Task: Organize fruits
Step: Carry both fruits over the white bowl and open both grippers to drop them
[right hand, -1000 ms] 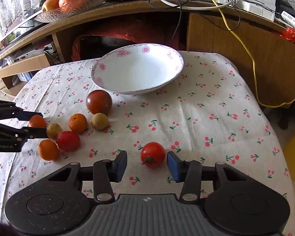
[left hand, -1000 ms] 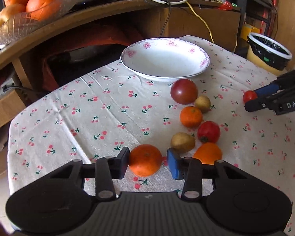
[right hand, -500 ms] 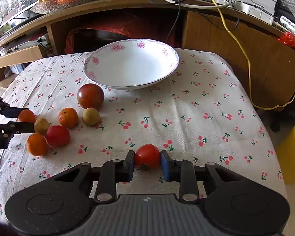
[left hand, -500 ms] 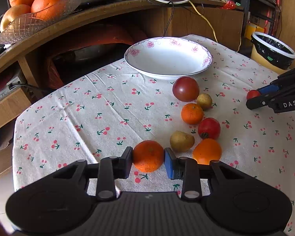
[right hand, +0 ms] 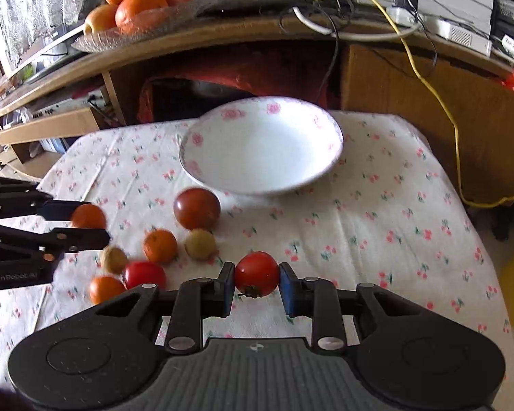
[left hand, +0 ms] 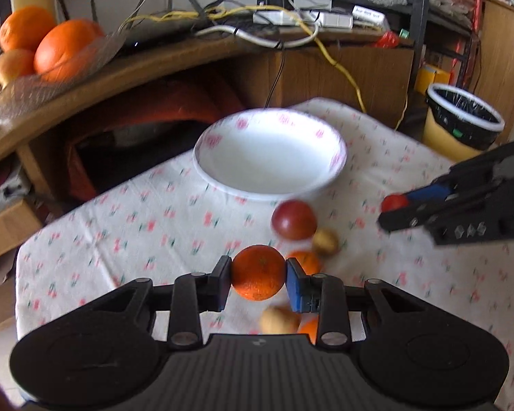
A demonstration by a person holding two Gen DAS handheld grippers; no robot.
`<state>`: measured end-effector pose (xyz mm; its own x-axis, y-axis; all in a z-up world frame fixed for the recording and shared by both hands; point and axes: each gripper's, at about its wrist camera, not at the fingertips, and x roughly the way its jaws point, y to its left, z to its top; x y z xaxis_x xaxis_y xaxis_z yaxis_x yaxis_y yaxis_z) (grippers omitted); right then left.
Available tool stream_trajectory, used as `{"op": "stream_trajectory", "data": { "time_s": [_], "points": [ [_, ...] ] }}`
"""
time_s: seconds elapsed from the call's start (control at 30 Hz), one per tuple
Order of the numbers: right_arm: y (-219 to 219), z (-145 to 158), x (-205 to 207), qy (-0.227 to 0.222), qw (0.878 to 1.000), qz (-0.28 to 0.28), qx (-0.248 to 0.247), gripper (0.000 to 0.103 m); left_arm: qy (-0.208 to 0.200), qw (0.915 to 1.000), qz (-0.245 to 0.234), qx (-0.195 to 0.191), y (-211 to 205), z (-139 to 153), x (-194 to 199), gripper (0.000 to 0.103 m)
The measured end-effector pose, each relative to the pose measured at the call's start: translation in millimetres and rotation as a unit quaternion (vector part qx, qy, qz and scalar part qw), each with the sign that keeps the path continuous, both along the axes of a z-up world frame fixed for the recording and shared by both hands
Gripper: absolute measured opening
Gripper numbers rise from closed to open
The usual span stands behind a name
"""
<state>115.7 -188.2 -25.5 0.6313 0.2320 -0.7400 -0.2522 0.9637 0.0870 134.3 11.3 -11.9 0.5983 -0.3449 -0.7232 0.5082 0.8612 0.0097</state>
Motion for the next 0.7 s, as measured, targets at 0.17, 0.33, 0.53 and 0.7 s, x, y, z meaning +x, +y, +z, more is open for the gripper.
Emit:
{"op": "stream_trajectory", "data": {
  "time_s": [0.17,0.33,0.53,0.7],
  "points": [
    [7.9,9.2,9.2,-0.016,1.0,0.006,0.003,0.022,0.003,0.9999,0.011,-0.011,-13.1,-3.2,16.0,0.041],
    [7.2,12.9,24.1,-0.028,1.0,-0.001,0.012,0.022,0.005,0.9992,0.028,-0.029,-21.8,-6.4,33.3,0.041],
    [0.8,10.4,46.0,-0.041,0.999,-0.003,0.016,0.022,-0.002,0.9979,0.042,-0.05,-30.5,-5.3,50.6,0.041],
    [-5.5,7.6,60.1,-0.04,0.999,-0.007,0.02,0.023,-0.003,0.9973,0.045,-0.059,-37.0,-11.7,63.3,0.041]
  ]
}}
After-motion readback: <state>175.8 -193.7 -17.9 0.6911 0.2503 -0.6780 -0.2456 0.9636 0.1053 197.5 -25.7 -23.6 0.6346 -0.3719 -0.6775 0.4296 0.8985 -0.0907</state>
